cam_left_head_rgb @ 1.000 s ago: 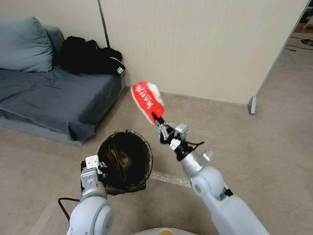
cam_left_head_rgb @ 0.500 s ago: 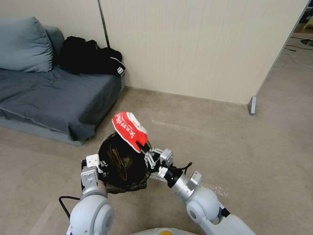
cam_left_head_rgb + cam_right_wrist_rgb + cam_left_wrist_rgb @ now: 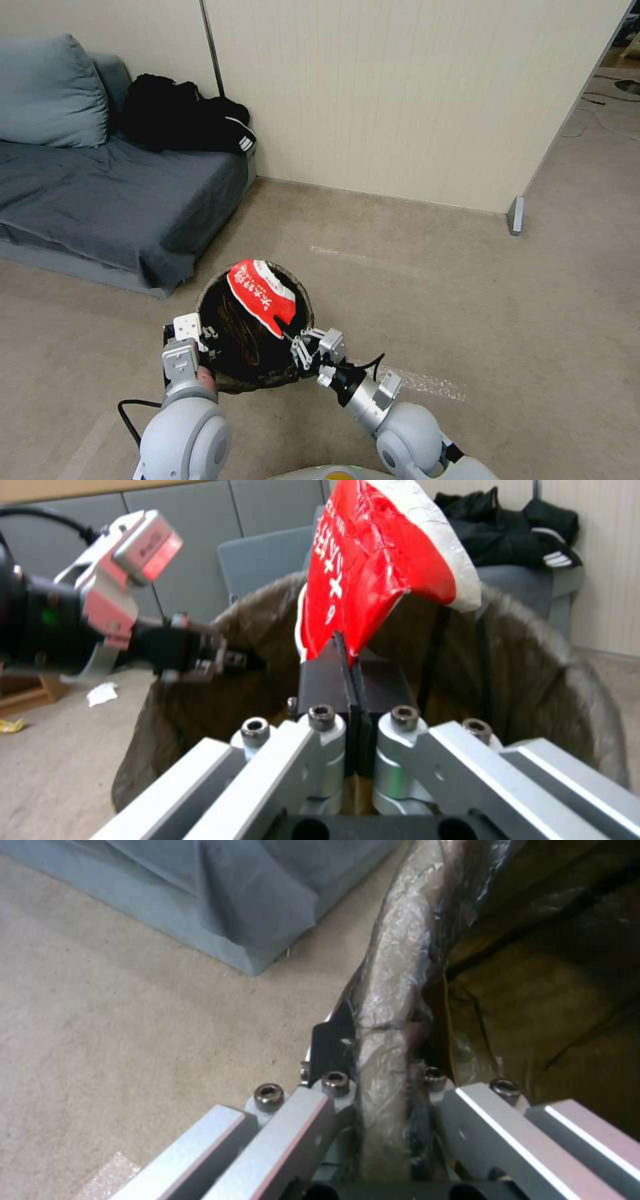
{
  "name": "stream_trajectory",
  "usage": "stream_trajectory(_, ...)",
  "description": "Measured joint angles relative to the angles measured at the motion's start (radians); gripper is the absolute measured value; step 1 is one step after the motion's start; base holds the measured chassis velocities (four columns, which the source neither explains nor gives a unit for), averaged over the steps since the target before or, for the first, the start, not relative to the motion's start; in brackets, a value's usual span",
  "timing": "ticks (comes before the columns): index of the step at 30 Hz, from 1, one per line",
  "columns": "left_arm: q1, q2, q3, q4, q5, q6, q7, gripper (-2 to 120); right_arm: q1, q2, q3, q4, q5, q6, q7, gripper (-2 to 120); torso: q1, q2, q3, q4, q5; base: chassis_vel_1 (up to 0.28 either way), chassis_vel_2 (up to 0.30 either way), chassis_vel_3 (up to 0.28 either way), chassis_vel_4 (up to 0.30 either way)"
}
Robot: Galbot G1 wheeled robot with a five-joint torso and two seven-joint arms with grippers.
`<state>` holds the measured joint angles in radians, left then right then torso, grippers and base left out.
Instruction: Pick up the trash bin, then pick up the garbage from the floor and place it into the trash bin.
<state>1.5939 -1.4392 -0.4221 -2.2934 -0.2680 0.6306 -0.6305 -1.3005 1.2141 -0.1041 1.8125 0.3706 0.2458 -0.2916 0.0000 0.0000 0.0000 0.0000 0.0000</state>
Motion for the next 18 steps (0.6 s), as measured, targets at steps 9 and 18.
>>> stream_trajectory(9,-0.006,0.001,-0.003,-0.003,-0.002,0.001,-0.001,0,-0.007,-0.004,-0.002,-0.009,-0.041,-0.009,-0.009,9,0.0,0.0,0.0,0.0,0.0,0.0,0.0,0.0,0.0)
stream_trajectory(18,-0.011,0.001,-0.001,-0.005,-0.003,0.003,-0.001,0,-0.013,-0.009,-0.015,-0.01,-0.054,-0.009,-0.011,42,0.0,0.0,0.0,0.0,0.0,0.0,0.0,0.0,0.0)
